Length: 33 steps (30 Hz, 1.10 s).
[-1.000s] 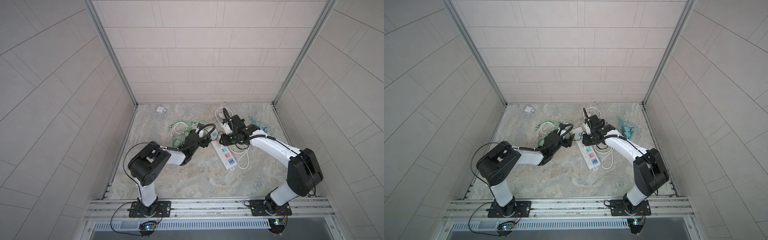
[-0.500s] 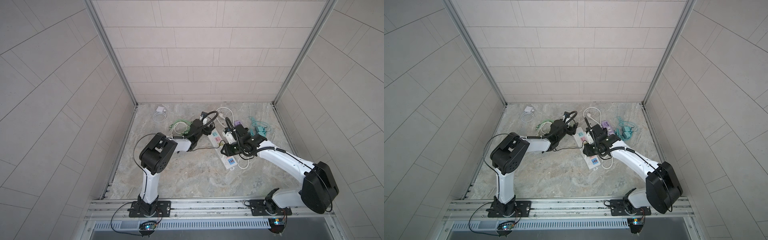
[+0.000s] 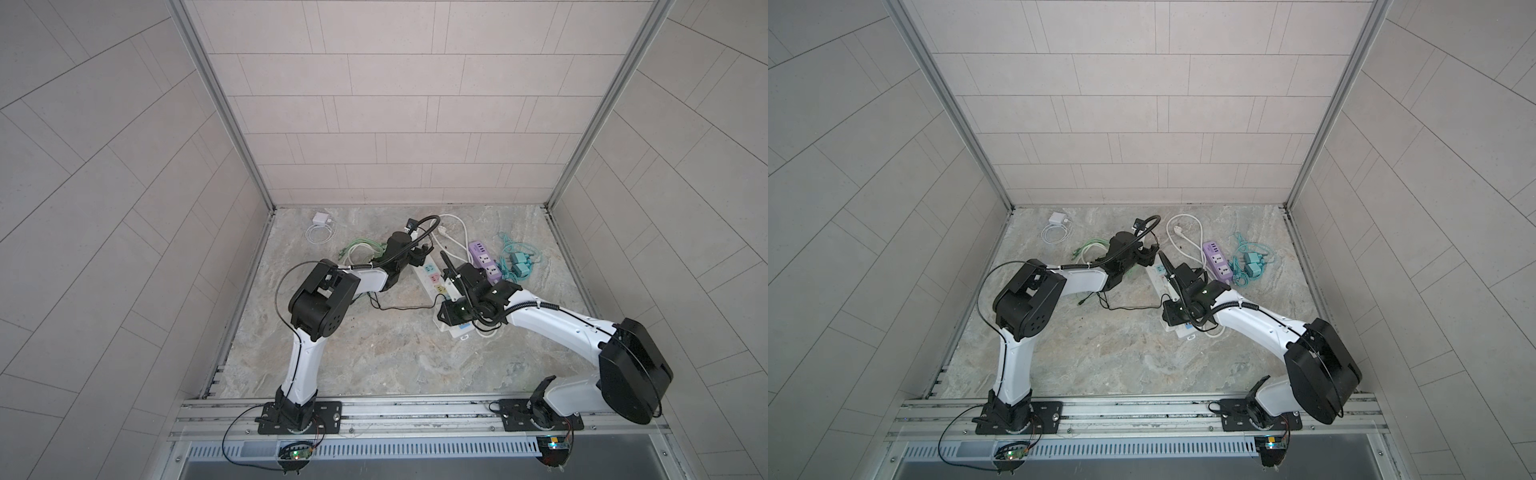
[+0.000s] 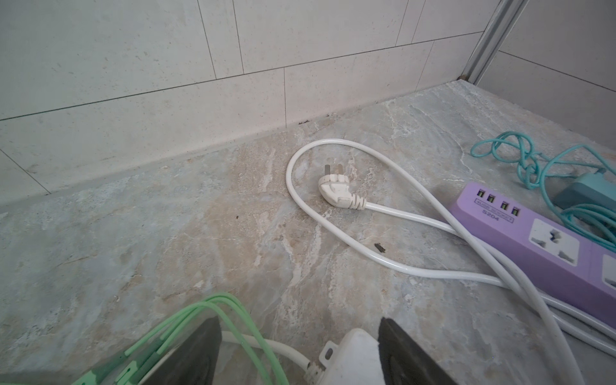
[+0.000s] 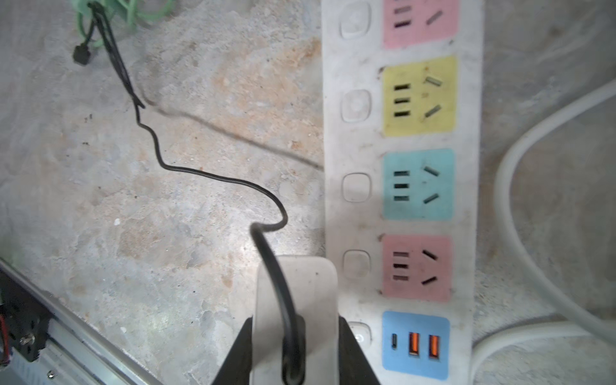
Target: Insert the plug
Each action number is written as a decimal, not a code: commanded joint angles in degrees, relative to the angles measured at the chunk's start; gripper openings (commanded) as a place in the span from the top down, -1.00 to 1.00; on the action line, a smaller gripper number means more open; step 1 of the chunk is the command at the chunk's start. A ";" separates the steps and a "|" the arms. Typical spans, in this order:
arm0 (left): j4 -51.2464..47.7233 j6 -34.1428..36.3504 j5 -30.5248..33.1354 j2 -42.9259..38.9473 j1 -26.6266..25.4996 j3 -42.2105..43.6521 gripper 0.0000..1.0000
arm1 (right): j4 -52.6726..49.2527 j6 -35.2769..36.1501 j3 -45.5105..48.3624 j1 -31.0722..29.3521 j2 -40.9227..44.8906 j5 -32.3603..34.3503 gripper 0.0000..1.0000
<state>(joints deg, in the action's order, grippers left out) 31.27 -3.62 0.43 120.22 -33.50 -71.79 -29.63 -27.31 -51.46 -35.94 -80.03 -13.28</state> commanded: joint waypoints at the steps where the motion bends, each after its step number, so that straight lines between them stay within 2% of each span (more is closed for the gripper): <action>1: -1.47 -0.30 -0.85 0.80 0.36 -1.27 -0.56 | -3.58 -0.14 -0.63 2.31 -0.02 8.11 0.48; 8: -2.18 -0.05 -3.21 1.90 0.33 -2.71 -0.55 | -6.83 1.84 -1.77 7.80 -2.80 12.63 0.48; 12: -2.42 -0.31 -4.88 3.03 0.36 -5.01 -0.54 | -7.62 3.23 -2.23 10.14 -2.34 12.85 0.48; 16: -11.60 -0.77 -8.14 5.95 0.04 -13.19 -0.49 | -8.55 3.65 -2.54 11.94 -2.63 15.40 0.48; 22: -25.40 -2.87 -9.62 10.33 0.18 -23.36 -0.46 | -7.53 4.35 -2.16 13.11 -1.18 11.37 0.49; 27: -38.97 -3.05 -10.69 14.15 0.27 -32.49 -0.43 | -7.72 4.53 -2.16 13.44 -0.39 12.29 0.48; 33: -46.61 -4.61 -10.85 17.51 0.62 -38.00 -0.27 | -7.02 4.18 -1.45 13.62 -0.16 11.70 0.49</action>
<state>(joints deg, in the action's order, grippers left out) -7.86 -7.11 -9.98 136.07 -33.36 -106.50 -36.47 -23.16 -52.84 -22.70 -82.46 -2.48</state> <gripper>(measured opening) 0.636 0.304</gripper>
